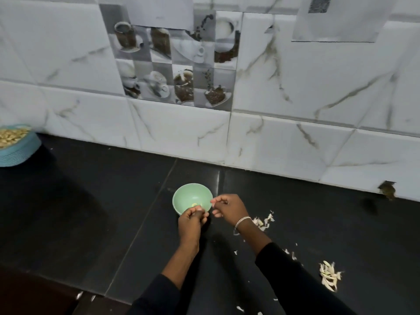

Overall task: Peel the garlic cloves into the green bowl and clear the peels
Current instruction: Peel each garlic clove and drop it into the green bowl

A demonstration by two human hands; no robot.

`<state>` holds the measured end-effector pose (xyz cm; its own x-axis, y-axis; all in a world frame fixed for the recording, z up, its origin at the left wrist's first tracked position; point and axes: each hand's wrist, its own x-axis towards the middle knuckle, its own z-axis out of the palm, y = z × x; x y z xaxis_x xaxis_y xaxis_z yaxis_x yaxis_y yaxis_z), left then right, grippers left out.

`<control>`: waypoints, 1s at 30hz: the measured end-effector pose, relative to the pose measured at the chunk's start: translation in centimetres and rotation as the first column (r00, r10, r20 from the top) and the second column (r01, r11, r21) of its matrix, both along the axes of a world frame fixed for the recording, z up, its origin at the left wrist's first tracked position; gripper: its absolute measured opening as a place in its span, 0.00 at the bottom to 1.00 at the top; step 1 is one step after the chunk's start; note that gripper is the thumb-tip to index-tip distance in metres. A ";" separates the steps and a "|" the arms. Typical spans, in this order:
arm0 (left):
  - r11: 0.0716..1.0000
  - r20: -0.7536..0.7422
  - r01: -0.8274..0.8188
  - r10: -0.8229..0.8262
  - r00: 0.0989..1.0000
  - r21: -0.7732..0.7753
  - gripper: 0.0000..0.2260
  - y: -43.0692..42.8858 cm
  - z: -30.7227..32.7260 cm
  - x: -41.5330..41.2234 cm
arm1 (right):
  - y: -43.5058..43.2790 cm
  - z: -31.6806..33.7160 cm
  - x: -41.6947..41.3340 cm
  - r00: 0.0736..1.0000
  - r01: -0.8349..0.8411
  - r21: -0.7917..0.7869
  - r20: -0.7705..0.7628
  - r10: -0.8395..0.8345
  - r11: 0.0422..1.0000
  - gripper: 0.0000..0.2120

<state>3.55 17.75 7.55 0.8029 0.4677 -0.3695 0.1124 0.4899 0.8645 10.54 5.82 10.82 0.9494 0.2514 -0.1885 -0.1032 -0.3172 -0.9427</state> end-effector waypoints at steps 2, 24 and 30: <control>1.000 -0.036 -0.028 0.028 0.999 0.003 0.05 2.0 -0.3 0.1 | 2.6 -0.3 0.8 1.000 0.011 -0.023 -0.026 -0.012 1.000 0.10; 0.948 -0.064 0.296 -0.290 0.955 0.121 0.05 -3.9 -1.6 0.0 | -7.0 -2.7 -4.3 1.000 0.016 -0.074 0.011 -0.015 0.997 0.07; 0.866 -0.096 0.473 -0.463 0.881 0.164 0.05 -10.9 -2.2 -0.6 | -19.3 -5.9 -8.9 0.957 0.286 -0.350 0.062 -0.283 0.892 0.08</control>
<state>2.93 6.84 5.31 0.9259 0.1033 -0.3634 0.3372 0.2078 0.9182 1.63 -13.44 4.95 0.9723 -0.1110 -0.2056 -0.2312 -0.5858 -0.7768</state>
